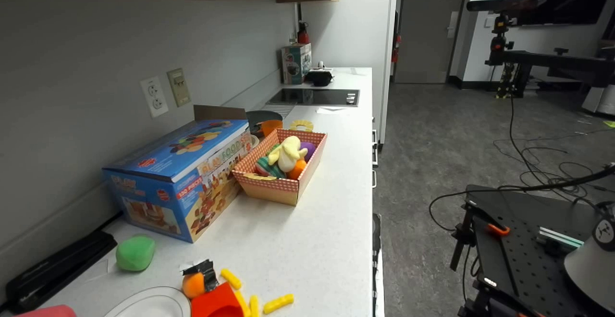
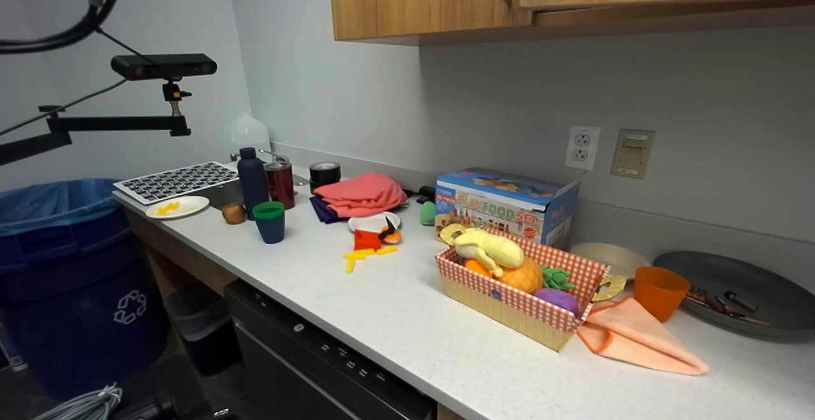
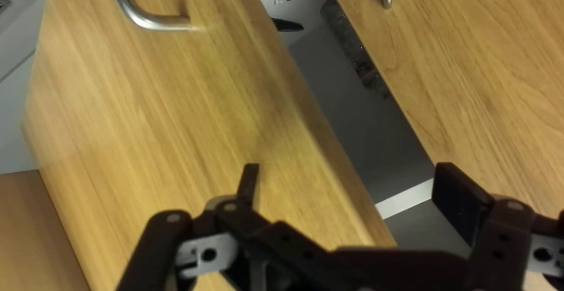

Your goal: Close the right cabinet door

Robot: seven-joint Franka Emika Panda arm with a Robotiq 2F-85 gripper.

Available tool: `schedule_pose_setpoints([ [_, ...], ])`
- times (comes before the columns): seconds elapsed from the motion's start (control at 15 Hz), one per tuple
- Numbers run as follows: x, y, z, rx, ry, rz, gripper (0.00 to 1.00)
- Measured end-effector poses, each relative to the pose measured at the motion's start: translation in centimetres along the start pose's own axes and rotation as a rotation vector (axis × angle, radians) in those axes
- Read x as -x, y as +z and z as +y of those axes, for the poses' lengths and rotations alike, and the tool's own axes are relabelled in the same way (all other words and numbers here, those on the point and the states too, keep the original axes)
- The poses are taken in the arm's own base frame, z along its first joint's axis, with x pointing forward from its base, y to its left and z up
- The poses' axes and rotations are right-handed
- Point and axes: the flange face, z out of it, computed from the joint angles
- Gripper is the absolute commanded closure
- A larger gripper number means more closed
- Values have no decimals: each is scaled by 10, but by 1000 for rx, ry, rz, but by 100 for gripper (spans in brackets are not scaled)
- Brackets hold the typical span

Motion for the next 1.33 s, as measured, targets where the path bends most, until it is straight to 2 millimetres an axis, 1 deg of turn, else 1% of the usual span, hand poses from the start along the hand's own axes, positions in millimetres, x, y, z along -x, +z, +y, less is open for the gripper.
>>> schedule_pose_setpoints([
  [0.13, 7, 18, 0, 6, 29, 2, 0],
  [0.2, 13, 30, -1, 9, 46, -8, 0],
  [0.33, 29, 58, -9, 10, 74, -38, 0],
  [0.53, 65, 97, -34, -10, 87, -96, 0],
  [0.67, 83, 110, -52, -35, 77, -115, 0],
  [0.73, 88, 111, -58, -45, 71, -119, 0],
  [0.87, 87, 104, -64, -59, 61, -113, 0],
  [1.07, 75, 81, -64, -66, 36, -78, 0],
  [1.2, 65, 63, -52, -47, 26, -51, 0],
  [1.33, 59, 47, -30, -2, 23, -34, 0],
])
